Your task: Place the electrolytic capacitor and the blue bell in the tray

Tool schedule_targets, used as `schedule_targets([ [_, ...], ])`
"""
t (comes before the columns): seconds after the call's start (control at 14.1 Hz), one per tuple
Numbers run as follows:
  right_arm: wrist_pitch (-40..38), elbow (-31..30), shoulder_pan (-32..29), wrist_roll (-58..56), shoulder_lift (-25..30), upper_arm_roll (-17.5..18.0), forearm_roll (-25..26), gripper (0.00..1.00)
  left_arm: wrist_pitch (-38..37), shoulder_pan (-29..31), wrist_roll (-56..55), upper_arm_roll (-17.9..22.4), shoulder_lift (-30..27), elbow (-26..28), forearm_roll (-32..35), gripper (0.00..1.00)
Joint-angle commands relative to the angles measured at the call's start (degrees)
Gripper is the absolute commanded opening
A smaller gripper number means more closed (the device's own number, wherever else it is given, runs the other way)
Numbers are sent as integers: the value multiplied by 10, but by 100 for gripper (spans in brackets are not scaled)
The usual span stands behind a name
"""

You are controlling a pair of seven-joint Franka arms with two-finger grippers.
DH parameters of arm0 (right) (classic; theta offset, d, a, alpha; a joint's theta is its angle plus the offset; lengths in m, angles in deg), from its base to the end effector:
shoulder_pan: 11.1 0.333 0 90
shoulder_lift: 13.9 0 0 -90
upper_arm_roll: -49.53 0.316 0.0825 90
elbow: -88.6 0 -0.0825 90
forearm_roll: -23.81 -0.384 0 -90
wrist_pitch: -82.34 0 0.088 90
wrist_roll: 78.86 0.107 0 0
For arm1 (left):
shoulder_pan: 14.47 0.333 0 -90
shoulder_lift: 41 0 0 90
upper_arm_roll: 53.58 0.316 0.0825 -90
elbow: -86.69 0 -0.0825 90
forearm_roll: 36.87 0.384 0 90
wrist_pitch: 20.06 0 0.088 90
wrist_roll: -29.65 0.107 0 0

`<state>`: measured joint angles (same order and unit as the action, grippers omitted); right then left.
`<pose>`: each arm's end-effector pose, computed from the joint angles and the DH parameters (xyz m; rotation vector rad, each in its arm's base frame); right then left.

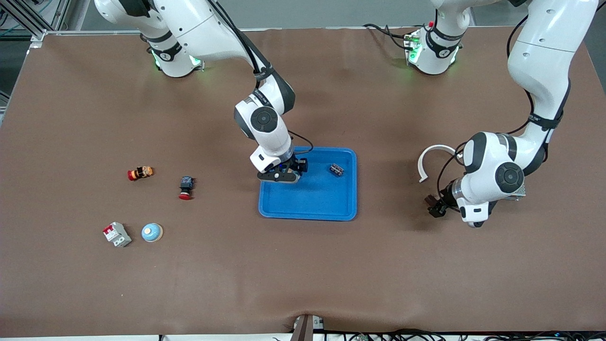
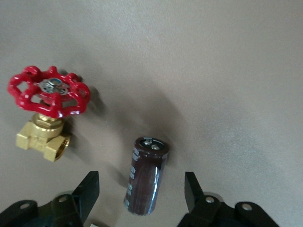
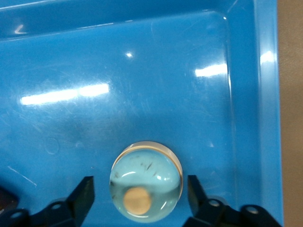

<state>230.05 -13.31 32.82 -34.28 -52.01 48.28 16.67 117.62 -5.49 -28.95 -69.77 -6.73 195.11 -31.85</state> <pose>0.4942 0.4544 0.1953 -2.9976 0.1931 -0.0839 0.6220 -0.0710 0.1914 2.7959 1.3025 -0.1646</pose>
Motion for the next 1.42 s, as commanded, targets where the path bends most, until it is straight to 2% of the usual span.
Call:
schedule_targets([
  [0.0, 3, 3, 11, 16, 0, -7, 4, 100, 11, 0, -6, -2, 6, 2, 5, 56],
  [0.14, 1, 3, 9, 13, 5, -7, 4, 100, 11, 0, -4, -2, 8, 3, 7, 28],
  [0.21, -1, 3, 7, 11, 9, -7, 4, 100, 11, 0, -5, -2, 8, 3, 7, 5],
  [0.28, -8, 7, 5, 9, 13, -8, 4, 100, 8, -3, -4, -2, 5, 2, 7, 0],
  [0.57, -27, 29, -32, -34, 44, -12, 4, 100, -19, -4, -7, -15, -36, -11, 7, 0],
  [0.85, -131, 96, -87, -98, 46, -12, 4, 100, -98, -11, -33, -54, -40, -88, 5, 0],
  [1.14, -259, 164, -153, -192, 47, -12, 4, 100, -109, -75, -99, -56, -27, -127, 8, 0],
  [1.35, -294, 182, -215, -293, 48, -13, 5, 100, -109, -114, -139, -56, -21, -146, 10, 0],
])
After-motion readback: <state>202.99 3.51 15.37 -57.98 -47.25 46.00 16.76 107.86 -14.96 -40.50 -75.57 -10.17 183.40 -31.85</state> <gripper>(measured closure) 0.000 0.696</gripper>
